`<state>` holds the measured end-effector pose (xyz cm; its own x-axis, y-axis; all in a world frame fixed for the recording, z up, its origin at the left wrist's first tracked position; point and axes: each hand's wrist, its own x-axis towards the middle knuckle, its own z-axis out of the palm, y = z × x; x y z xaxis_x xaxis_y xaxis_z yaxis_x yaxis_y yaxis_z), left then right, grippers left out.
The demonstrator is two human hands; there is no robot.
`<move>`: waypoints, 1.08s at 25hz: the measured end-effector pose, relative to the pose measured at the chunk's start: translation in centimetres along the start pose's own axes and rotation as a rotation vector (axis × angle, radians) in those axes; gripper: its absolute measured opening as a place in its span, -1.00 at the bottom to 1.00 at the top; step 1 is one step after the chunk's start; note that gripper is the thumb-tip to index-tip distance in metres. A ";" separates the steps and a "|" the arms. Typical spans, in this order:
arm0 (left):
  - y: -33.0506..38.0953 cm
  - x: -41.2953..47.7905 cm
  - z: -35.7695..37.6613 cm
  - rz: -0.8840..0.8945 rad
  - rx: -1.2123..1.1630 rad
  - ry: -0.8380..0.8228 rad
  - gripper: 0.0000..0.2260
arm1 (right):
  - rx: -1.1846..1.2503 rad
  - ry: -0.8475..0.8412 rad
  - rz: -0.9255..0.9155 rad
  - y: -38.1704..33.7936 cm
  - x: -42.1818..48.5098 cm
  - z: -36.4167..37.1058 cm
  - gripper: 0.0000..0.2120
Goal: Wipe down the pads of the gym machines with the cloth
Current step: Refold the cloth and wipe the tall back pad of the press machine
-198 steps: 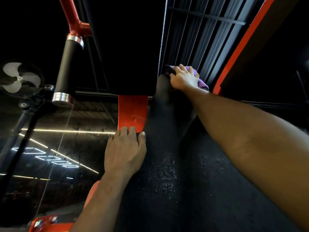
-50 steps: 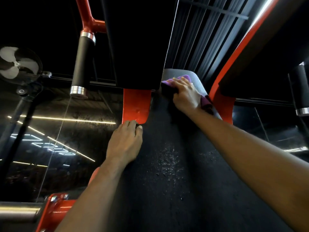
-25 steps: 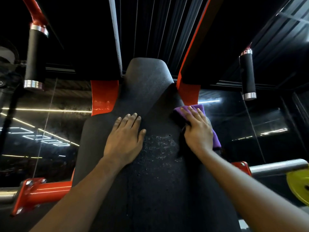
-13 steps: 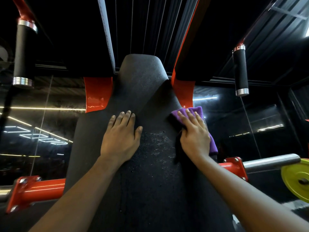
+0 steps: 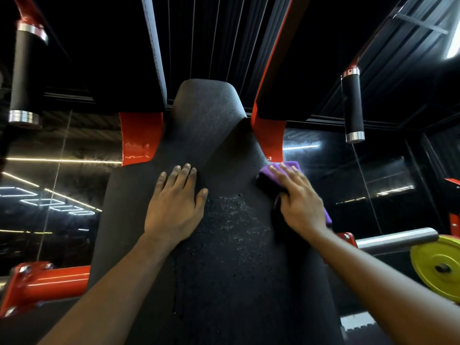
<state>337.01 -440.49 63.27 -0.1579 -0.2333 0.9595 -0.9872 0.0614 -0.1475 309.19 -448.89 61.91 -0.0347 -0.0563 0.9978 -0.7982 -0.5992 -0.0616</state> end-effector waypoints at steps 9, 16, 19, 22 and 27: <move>-4.4 -4.0 -1.4 -0.099 -0.063 0.141 -0.42 | -0.045 -0.148 -0.308 -5.3 2.1 1.4 -0.31; -9.4 -9.5 -2.4 -0.298 -0.088 0.079 -0.46 | -0.048 -0.194 -0.444 -11.2 1.0 5.2 -0.35; -9.9 -11.2 -3.0 -0.311 -0.129 0.008 -0.46 | 0.039 -0.239 -0.576 -10.5 4.6 4.6 -0.29; -9.8 -12.8 -3.3 -0.299 -0.186 -0.047 -0.44 | 0.019 -0.071 -0.243 -13.1 6.6 6.0 -0.39; -10.0 -15.5 -3.3 -0.315 -0.303 -0.082 -0.44 | 0.051 -0.297 -0.694 -18.1 3.1 8.0 -0.33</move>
<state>349.47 -434.26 50.63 0.1355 -0.3619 0.9223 -0.9377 0.2538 0.2374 328.31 -444.59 65.90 0.6349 0.1389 0.7600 -0.5486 -0.6115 0.5701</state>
